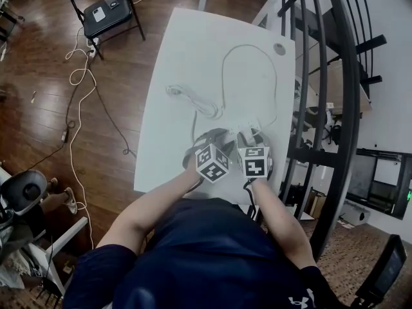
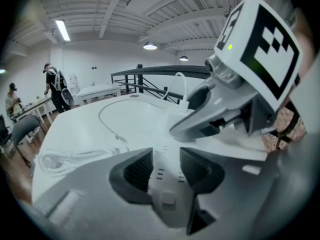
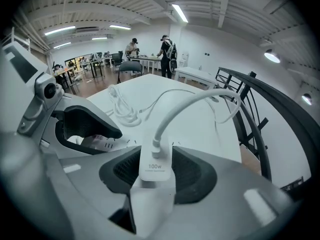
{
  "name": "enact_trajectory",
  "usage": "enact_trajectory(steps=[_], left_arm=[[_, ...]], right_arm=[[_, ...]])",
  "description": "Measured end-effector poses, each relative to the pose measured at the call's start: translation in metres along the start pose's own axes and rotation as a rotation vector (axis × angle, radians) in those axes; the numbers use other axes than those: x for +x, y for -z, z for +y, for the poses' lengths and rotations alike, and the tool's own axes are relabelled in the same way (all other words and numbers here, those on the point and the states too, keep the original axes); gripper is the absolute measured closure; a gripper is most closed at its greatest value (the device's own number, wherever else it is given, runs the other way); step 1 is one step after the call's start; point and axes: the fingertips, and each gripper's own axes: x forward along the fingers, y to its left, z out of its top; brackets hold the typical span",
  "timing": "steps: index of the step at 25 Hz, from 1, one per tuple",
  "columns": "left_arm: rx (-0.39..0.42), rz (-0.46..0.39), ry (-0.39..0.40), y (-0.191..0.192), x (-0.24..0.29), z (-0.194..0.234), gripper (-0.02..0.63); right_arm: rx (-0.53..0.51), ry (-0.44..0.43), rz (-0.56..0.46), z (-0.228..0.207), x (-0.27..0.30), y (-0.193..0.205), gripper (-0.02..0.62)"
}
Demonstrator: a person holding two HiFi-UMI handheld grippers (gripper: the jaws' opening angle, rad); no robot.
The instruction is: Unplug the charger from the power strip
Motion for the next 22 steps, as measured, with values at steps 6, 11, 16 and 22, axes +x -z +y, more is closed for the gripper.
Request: enact_trajectory(steps=[6, 11, 16, 22], left_arm=[[0.103, 0.026, -0.025, 0.0050, 0.0036, -0.0007, 0.505], [0.101, 0.029, -0.026, 0.0049, 0.0038, -0.0006, 0.506], [0.099, 0.041, -0.002, 0.0049, 0.0024, -0.0016, 0.505], [0.116, 0.040, 0.010, 0.0029, 0.0039, -0.0037, 0.506]], right_arm=[[0.003, -0.029, -0.013, 0.0036, 0.0015, 0.0008, 0.453], [0.010, -0.022, -0.011, 0.0034, 0.0013, 0.0004, 0.454], [0.029, -0.027, -0.011, 0.0041, -0.0020, -0.0005, 0.454], [0.041, -0.025, -0.016, 0.0019, -0.0050, -0.0027, 0.454]])
